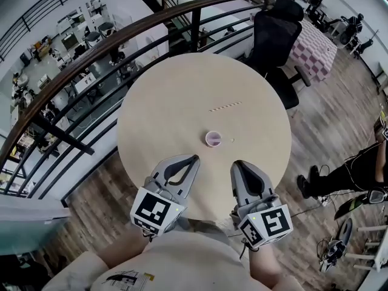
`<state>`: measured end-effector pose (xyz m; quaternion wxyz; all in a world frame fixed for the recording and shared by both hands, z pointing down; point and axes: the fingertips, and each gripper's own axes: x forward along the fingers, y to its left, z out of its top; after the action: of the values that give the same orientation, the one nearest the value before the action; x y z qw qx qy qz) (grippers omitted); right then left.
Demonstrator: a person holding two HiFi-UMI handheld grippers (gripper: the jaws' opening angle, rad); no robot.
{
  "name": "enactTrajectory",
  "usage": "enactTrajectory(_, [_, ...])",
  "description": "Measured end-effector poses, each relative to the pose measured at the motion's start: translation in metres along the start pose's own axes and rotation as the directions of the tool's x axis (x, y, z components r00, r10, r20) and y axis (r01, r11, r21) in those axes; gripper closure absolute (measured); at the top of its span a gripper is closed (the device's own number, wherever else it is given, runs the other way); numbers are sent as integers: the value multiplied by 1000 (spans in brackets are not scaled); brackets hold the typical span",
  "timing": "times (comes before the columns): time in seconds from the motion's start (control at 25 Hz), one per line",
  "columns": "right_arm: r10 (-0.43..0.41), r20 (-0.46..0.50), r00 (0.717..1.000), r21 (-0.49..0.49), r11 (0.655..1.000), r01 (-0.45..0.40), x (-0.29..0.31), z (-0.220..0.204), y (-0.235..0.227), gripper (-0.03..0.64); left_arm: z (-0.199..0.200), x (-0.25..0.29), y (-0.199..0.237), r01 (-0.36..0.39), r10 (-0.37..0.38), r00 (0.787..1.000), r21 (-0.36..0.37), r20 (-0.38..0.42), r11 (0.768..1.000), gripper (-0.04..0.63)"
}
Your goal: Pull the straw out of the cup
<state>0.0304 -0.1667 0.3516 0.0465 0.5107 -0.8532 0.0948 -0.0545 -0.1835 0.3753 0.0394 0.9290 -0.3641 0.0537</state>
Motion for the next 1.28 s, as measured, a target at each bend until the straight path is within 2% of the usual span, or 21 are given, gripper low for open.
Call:
enactTrajectory(0.12, [22,-8,1000,-4,1000,-22,-5,0,-5,587,-4,0,-5,-33,33,999,-26,-14,999,583])
enactTrajectory(0.44, [18,-9,1000,10,1000,-18,-11,-11,-41,586,-3,23,-21,-31,32,999,13,-31,999,583])
enactTrajectory(0.6, [49,-65,997,0,999,-49,-5,-24,-58,583,-9,46,-27,-20,21,999,34,-45,999,583])
enactTrajectory(0.72, [63,-102,993,-20,998,-65,1,-31,-66,512,-15,60,-26,-18,22,998,56,-57,998,583])
enactTrajectory(0.8, [61,-114,992,-28,998,-64,8,-34,-72,502,-19,69,-22,-23,27,997,57,-69,998,583])
enactTrajectory(1.28, [50,-207,977,-27,998,-57,67,-84,-127,500,-68,117,7,-42,40,984,-6,-175,999,583])
